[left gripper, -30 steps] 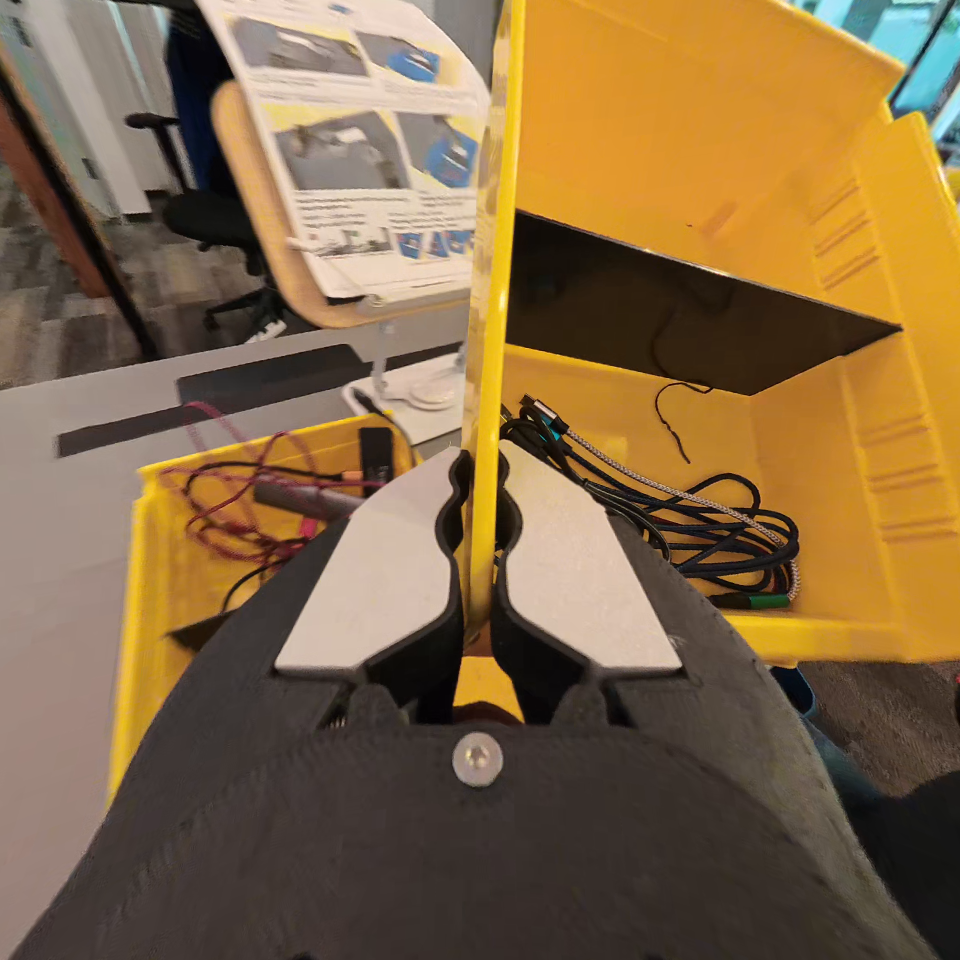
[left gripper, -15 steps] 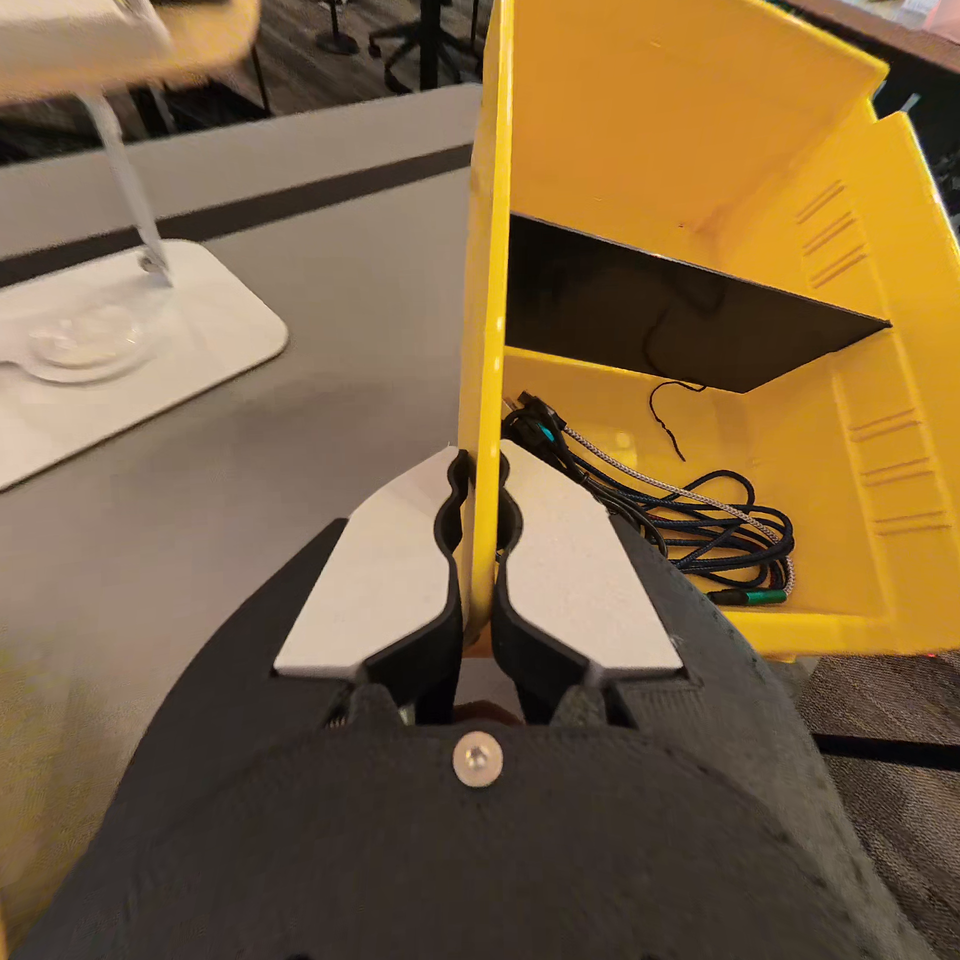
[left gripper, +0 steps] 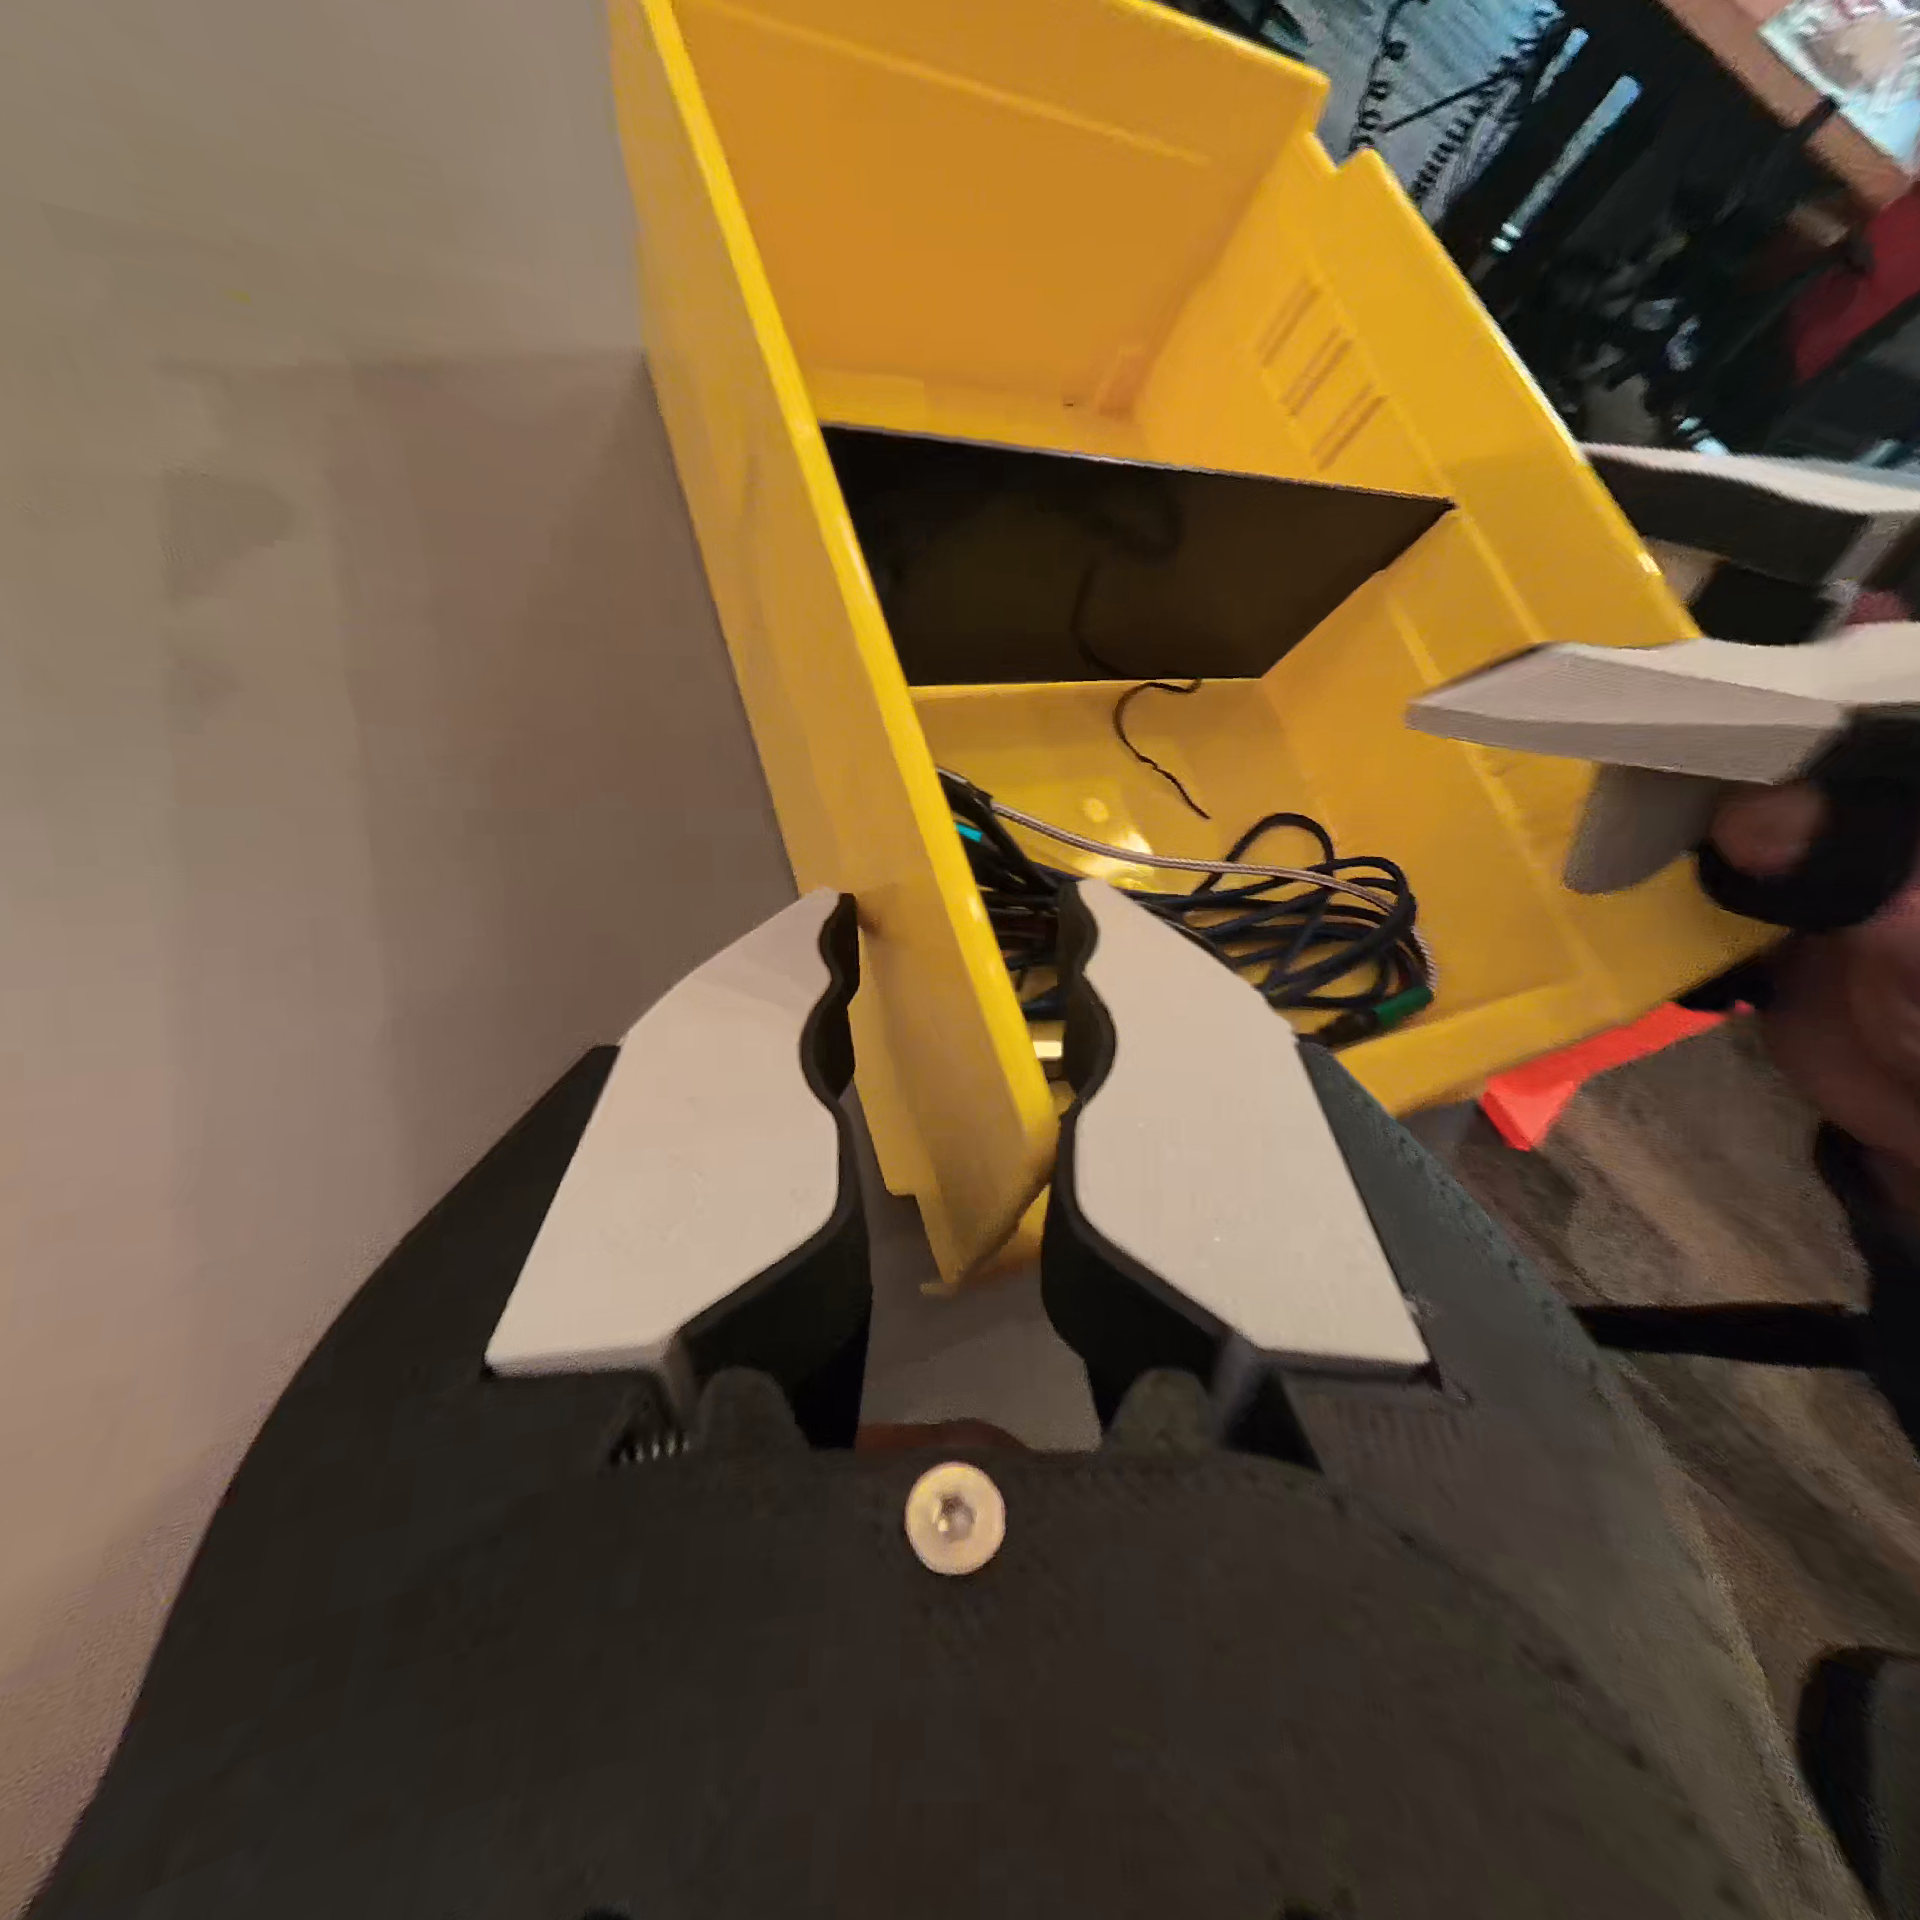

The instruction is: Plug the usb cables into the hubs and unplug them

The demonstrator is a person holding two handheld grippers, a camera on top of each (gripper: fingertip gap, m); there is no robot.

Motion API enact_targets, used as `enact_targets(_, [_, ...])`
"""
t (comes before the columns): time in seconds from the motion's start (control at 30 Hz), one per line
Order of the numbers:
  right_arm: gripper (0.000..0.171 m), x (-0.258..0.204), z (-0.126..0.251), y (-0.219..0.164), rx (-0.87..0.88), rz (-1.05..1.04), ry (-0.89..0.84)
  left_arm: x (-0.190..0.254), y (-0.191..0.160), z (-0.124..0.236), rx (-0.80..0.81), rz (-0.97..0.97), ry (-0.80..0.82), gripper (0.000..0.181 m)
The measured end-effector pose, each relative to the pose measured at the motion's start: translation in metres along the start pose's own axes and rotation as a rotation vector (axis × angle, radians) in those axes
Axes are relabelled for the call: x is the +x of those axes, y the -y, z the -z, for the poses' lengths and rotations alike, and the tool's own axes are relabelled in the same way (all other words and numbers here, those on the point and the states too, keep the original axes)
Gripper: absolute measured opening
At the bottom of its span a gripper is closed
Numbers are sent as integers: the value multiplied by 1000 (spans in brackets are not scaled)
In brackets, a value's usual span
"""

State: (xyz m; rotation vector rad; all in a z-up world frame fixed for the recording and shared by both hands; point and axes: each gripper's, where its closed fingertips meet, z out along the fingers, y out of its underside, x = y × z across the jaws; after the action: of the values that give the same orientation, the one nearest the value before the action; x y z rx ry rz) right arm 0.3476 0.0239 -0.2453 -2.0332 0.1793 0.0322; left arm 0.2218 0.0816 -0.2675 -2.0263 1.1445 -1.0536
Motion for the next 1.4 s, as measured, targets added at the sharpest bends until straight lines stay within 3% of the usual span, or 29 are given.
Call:
enact_targets(0.17, [97, 15, 1, -1, -67, 16, -9, 28, 7, 21, -2, 105, -202, 63])
enact_targets(0.23, [90, 20, 1, -4, -101, 37, -19, 36, 16, 42, 20, 142, -271, 74])
enact_targets(0.33, [81, 25, 0, -7, -145, 83, -42, 29, 36, 94, 107, 78, -246, 76])
enact_targets(0.43, [72, 31, -1, -13, -213, 138, -57, -23, 54, 158, 180, -67, 5, 76])
enact_targets(0.53, [51, 46, -2, -15, -268, 177, -88, -117, 53, 237, 177, -176, 415, 80])
enact_targets(0.67, [25, 61, -2, -14, -326, 186, -74, -229, -17, 313, -109, -125, 741, 120])
enact_targets(0.7, [20, 63, -3, -14, -334, 179, -64, -247, -35, 326, -137, -70, 758, 121])
enact_targets(0.77, [13, 68, -4, -13, -344, 165, -41, -273, -64, 340, -140, 85, 733, 114])
enact_targets(0.83, [13, 70, -5, -13, -349, 175, -25, -298, -84, 358, -166, 106, 807, 110])
enact_targets(0.9, [12, 73, -5, -13, -353, 173, -23, -306, -100, 355, -179, 166, 757, 98])
enact_targets(0.97, [11, 74, -5, -12, -355, 174, -15, -302, -109, 339, -149, 252, 611, 69])
enact_targets(1.03, [11, 76, -5, -13, -360, 176, -12, -303, -108, 338, -112, 284, 567, 51])
enact_targets(1.07, [10, 77, -5, -12, -361, 176, -11, -304, -112, 340, -153, 272, 558, 26])
enact_targets(1.1, [10, 77, -5, -12, -361, 173, -10, -306, -114, 342, -163, 239, 561, 12])
enact_targets(1.17, [10, 77, -5, -12, -357, 169, -9, -313, -116, 349, -162, 225, 614, 5])
enact_targets(1.4, [7, 89, 0, -14, -349, 163, -29, -314, -137, 380, -113, 313, 614, 4])
